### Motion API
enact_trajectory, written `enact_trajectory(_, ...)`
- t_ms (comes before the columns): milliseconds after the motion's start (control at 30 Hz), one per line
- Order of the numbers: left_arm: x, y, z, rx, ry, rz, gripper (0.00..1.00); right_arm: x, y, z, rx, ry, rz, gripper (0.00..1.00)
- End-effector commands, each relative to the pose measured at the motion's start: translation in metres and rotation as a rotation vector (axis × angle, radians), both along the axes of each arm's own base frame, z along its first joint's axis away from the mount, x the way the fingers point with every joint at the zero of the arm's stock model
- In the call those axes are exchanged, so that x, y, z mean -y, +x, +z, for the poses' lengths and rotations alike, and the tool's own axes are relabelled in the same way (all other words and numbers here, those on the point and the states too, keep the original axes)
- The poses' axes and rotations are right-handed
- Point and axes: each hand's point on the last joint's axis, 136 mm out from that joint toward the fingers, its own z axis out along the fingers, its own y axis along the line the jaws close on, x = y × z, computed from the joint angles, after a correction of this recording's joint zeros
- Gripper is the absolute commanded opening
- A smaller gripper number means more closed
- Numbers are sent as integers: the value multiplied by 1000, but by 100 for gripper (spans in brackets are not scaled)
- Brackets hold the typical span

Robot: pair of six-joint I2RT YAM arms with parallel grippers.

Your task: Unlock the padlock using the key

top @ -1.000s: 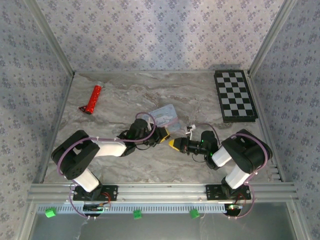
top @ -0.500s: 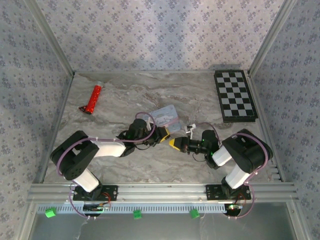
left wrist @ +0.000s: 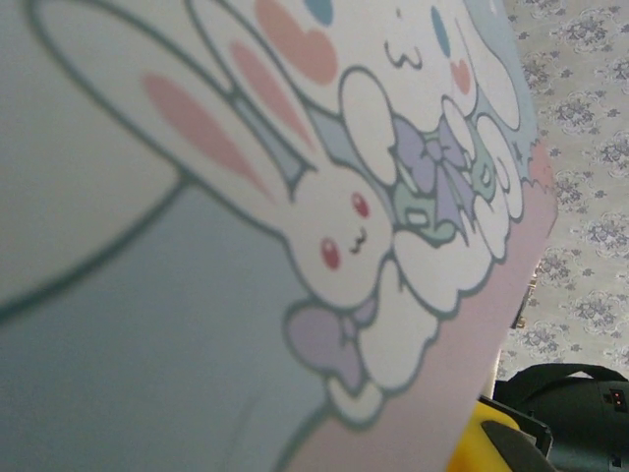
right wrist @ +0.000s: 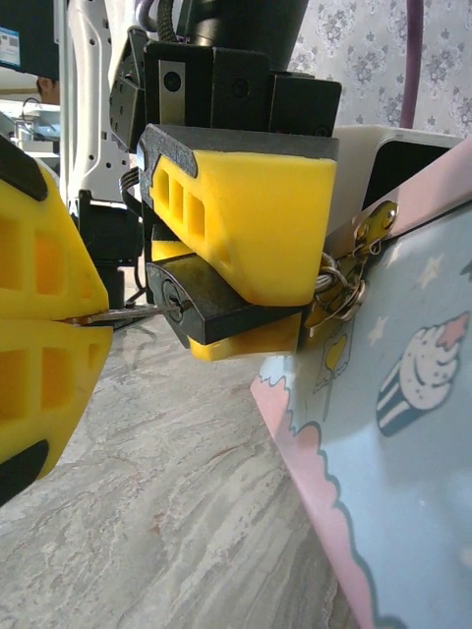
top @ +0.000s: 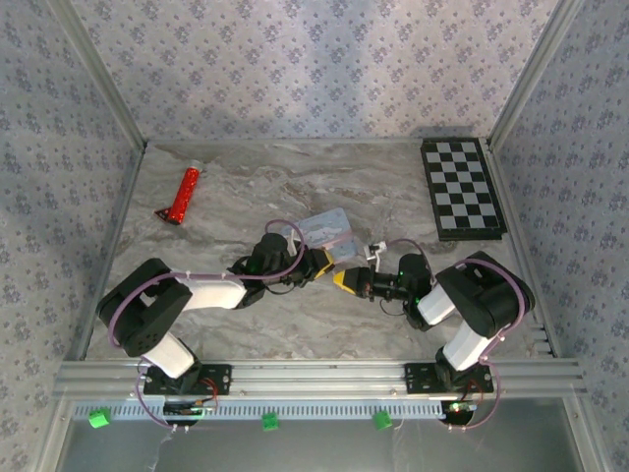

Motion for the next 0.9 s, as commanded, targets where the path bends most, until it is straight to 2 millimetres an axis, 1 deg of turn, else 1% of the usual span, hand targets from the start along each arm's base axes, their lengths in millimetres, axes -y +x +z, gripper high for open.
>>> enact_trajectory(0, 17, -19, 35, 46, -104, -106, 0, 13, 22, -5, -18, -9, -115, 0)
enact_trajectory(167, 17, -17, 37, 53, -110, -92, 0, 11, 20, -4, -26, -6, -113, 0)
enact_trajectory(367, 23, -17, 40, 61, -121, -99, 0, -1, 18, 7, -9, 19, -90, 0)
enact_trajectory(467, 28, -20, 42, 65, -132, -112, 0, -2, 21, 15, 1, 34, -95, 0)
enact_trajectory(567, 32, -25, 40, 71, -106, -131, 0, 3, 28, 23, 15, 51, -110, 0)
enact_trajectory(667, 37, -30, 43, 80, -110, -151, 0, 8, 35, 26, 8, 61, -125, 0)
enact_trajectory(800, 42, -32, 47, 84, -132, -165, 0, 3, 38, 32, 9, 75, -110, 0)
enact_trajectory(867, 44, -33, 50, 88, -146, -169, 0, 4, 39, 30, 7, 73, -120, 0)
